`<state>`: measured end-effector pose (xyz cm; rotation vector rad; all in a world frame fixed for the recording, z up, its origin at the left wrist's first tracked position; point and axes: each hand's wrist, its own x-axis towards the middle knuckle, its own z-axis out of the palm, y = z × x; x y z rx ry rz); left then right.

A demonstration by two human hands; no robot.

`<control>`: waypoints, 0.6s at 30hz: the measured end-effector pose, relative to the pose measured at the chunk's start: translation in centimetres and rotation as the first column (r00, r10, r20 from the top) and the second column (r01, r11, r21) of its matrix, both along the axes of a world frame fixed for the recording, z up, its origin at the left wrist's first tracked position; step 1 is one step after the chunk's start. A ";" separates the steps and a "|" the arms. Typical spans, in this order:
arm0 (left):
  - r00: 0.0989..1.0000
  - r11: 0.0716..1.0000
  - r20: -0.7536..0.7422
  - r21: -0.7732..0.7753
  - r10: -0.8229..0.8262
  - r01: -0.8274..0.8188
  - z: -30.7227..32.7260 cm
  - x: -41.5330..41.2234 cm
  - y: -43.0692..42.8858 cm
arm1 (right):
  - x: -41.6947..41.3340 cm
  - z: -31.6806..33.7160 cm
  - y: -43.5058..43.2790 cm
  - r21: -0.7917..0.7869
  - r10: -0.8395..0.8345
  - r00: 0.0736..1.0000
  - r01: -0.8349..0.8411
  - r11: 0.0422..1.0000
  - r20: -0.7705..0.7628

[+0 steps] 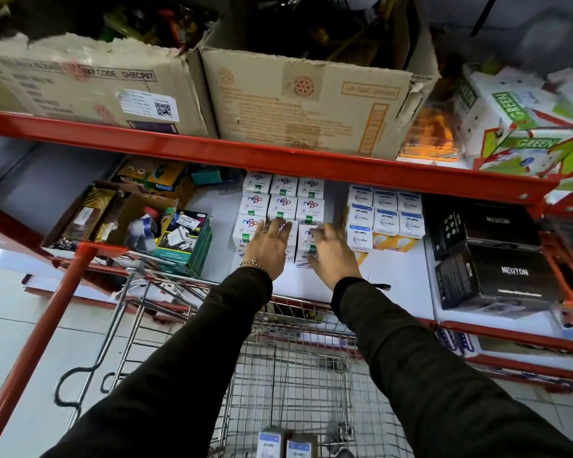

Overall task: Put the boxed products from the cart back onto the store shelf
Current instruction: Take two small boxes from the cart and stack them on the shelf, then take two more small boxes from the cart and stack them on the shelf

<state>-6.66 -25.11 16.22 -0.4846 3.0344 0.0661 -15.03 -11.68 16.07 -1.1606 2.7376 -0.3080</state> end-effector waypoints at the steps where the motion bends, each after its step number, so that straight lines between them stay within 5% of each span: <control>1: 1.000 1.000 -0.001 0.010 0.001 -0.001 -0.2 0.2 0.1 | 0.1 0.0 0.2 -0.013 0.004 1.000 -0.004 1.000 0.002; 15: 0.961 0.996 -0.275 0.082 -0.001 0.024 -1.6 8.5 5.8 | 7.1 -1.6 6.2 -0.171 -0.025 0.999 0.018 0.985 -0.038; 18: 0.973 0.994 -0.228 0.103 -0.019 0.043 -3.8 11.4 7.9 | 9.9 -3.6 8.3 -0.131 -0.002 1.000 0.003 0.991 0.006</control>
